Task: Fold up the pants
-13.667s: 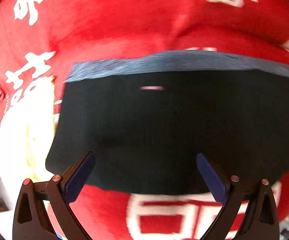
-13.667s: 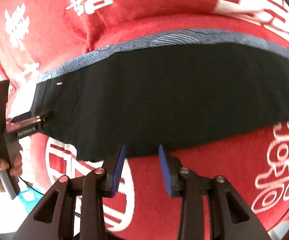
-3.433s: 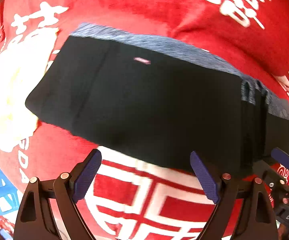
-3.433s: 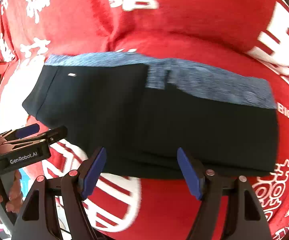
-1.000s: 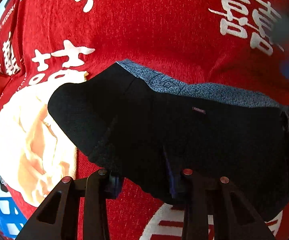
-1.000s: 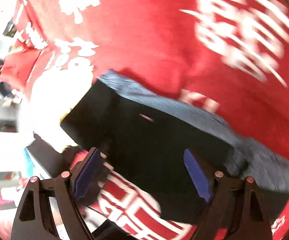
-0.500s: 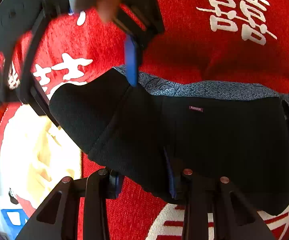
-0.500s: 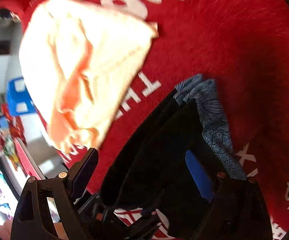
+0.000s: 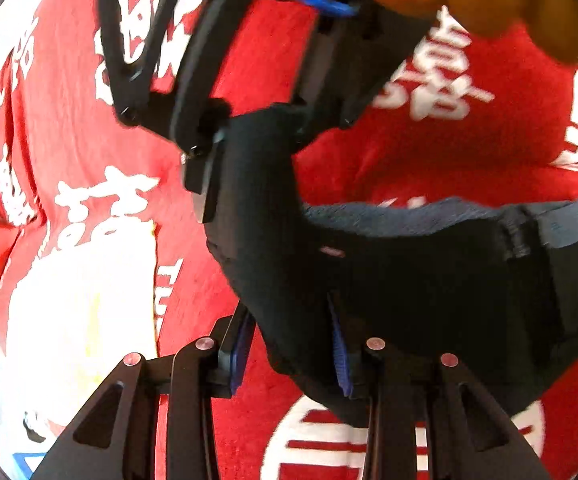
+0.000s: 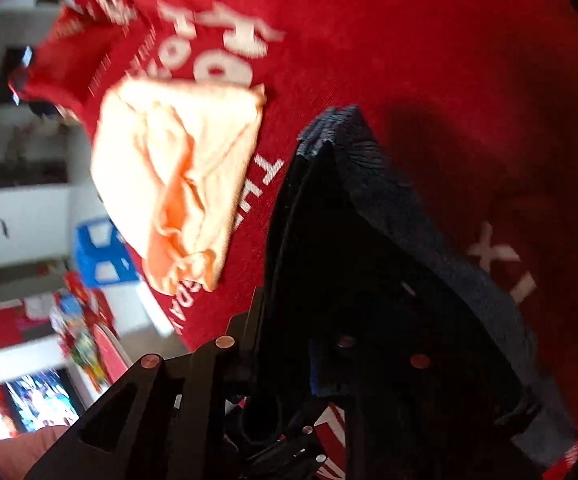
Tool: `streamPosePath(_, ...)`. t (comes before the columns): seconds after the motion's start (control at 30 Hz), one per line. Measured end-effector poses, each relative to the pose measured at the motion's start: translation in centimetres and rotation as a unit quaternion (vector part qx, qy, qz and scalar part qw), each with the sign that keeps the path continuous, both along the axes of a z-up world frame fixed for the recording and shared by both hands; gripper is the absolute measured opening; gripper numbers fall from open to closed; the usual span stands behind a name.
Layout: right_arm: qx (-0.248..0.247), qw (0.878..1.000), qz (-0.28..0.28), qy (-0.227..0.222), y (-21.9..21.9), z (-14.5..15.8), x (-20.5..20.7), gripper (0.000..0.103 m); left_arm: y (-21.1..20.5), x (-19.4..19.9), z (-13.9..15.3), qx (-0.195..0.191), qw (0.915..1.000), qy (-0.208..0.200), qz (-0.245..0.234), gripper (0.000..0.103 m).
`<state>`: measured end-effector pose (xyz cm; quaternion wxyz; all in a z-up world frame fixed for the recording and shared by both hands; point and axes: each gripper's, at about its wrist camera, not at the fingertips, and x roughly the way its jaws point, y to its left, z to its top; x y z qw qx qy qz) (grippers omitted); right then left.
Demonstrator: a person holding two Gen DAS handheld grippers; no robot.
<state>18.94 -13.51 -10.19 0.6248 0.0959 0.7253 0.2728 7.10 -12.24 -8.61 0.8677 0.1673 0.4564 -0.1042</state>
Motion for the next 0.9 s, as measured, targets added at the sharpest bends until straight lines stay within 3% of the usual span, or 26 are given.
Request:
streamPosePath(0.23, 0.09, 0.989, -0.098, -0.059, -10.0, 5.3, -3.6, 0.018, -5.9, -3.3, 4.4, -0.01, 0.9974, -0.034, -0.062, 0.036)
streamPosePath(0.53, 0.164, 0.954, -0.221, -0.118, -23.7, 8.1, -12.4, 0.018, -15.6, -8.1, 7.5, -0.031, 0.9875, -0.03, -0.151, 0.036)
streamPosePath(0.67, 0.177, 0.939, -0.266, -0.123, -29.1, 7.3, -16.6, 0.018, -20.8, -11.3, 6.6, -0.016, 0.9786, -0.018, -0.204, 0.036)
streamPosePath(0.9, 0.19, 0.911, -0.354, -0.095, -37.1, 1.6, -23.7, 0.018, -27.5, -15.9, 2.3, 0.027, 0.9613, 0.008, -0.274, 0.036)
